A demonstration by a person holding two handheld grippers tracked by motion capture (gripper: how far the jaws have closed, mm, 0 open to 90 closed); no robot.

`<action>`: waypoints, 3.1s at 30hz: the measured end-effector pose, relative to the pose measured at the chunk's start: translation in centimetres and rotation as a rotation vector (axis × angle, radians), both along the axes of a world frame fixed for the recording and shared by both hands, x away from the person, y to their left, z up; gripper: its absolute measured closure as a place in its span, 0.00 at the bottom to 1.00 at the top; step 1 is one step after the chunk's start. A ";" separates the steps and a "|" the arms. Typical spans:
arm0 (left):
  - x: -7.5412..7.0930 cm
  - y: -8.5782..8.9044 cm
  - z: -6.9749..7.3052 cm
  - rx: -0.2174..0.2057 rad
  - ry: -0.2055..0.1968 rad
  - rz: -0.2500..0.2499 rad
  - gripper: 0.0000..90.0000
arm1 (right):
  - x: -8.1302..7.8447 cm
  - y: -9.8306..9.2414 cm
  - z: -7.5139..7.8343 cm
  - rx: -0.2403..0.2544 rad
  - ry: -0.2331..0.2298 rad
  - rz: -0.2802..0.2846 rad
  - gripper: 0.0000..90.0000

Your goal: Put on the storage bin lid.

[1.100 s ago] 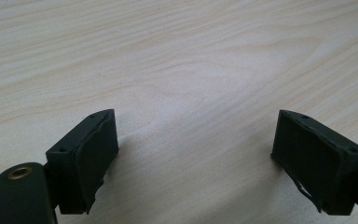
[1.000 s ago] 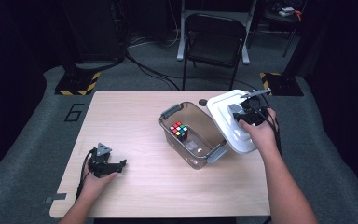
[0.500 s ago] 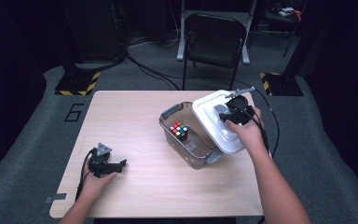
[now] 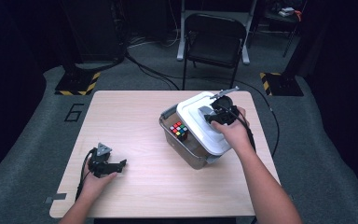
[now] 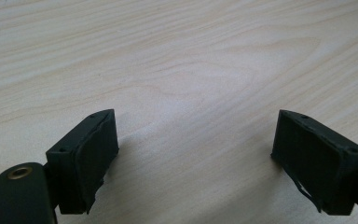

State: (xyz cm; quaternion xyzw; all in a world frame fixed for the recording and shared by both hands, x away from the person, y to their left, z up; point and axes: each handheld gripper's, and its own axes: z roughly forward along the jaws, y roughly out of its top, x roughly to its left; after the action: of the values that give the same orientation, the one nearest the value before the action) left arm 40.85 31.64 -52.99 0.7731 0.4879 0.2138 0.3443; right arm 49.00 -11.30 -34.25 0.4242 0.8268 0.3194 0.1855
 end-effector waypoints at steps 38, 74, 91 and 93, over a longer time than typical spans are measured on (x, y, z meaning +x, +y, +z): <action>0.0 0.0 0.0 -0.001 0.000 0.002 0.15 | 0.2 5.6 -2.2 -0.021 0.020 0.113 0.74; 0.0 0.0 0.0 -0.001 0.000 0.001 0.15 | 0.3 5.3 -3.7 -0.012 0.033 0.104 0.68; 0.0 0.0 0.0 -0.001 0.000 0.001 0.15 | 0.0 5.1 -2.8 -0.002 0.006 0.088 0.42; 0.0 0.0 0.0 -0.001 0.000 0.002 0.15 | -0.1 5.0 -2.6 0.009 0.000 0.077 0.42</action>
State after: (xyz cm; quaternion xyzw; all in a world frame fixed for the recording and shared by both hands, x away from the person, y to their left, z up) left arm 40.85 31.63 -52.99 0.7725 0.4886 0.2137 0.3446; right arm 48.91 -6.26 -36.81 0.3927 0.8411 0.3302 0.1710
